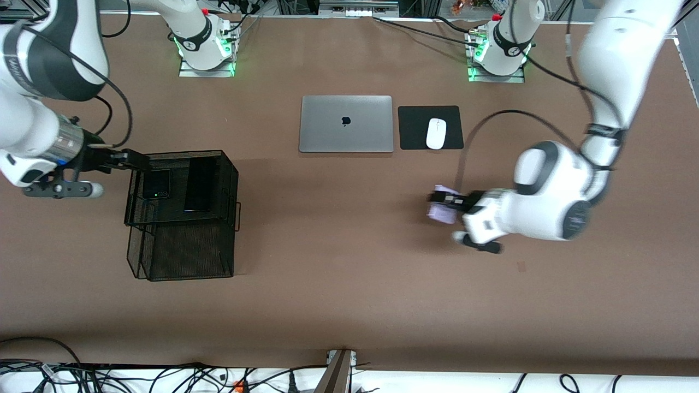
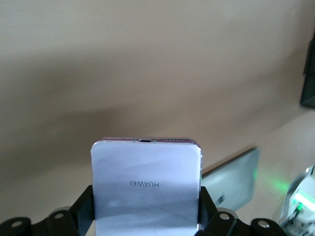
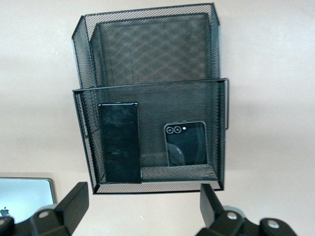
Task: Place phones with both arms
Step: 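Set the white phone on the table with the left gripper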
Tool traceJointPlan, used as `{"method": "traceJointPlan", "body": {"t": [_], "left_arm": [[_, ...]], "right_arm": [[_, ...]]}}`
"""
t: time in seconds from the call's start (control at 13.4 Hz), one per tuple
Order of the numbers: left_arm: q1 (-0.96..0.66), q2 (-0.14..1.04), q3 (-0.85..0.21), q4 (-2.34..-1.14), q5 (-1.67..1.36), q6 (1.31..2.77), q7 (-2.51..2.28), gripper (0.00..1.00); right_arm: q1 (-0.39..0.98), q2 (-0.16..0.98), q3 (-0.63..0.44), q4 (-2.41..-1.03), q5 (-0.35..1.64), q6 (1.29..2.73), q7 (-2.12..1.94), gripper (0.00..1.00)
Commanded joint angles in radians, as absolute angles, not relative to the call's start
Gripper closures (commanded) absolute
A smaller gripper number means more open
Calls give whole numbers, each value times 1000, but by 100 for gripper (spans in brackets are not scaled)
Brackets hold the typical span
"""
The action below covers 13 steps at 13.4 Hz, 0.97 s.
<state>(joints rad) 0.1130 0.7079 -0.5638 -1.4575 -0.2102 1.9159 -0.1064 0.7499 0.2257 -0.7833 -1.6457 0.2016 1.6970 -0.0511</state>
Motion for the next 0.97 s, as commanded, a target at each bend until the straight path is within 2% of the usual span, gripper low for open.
{"method": "traceJointPlan", "body": {"t": [0.0,0.15,0.37,0.6,0.67,0.74,0.89], "left_arm": [[-73,761,-542,-1420,-227,2107,-269,86],[-202,819,-497,-1422,-225,2318,-409,85],[-369,903,-391,-1420,-233,2562,-434,84],[-417,956,-380,-1419,-232,2669,-462,70],[-422,954,-377,-1419,-226,2669,-463,8],[-420,948,-376,-1420,-224,2671,-453,0],[-407,928,-373,-1430,-219,2660,-463,0]], "right_arm": [[747,230,-787,-1626,187,1669,-66,0],[747,230,-787,-1626,187,1667,-66,0],[749,230,-787,-1626,187,1667,-60,0],[749,230,-787,-1626,186,1669,-61,0],[749,230,-787,-1626,186,1669,-61,0],[749,230,-787,-1626,186,1669,-61,0],[752,230,-784,-1626,186,1667,-54,0]]}}
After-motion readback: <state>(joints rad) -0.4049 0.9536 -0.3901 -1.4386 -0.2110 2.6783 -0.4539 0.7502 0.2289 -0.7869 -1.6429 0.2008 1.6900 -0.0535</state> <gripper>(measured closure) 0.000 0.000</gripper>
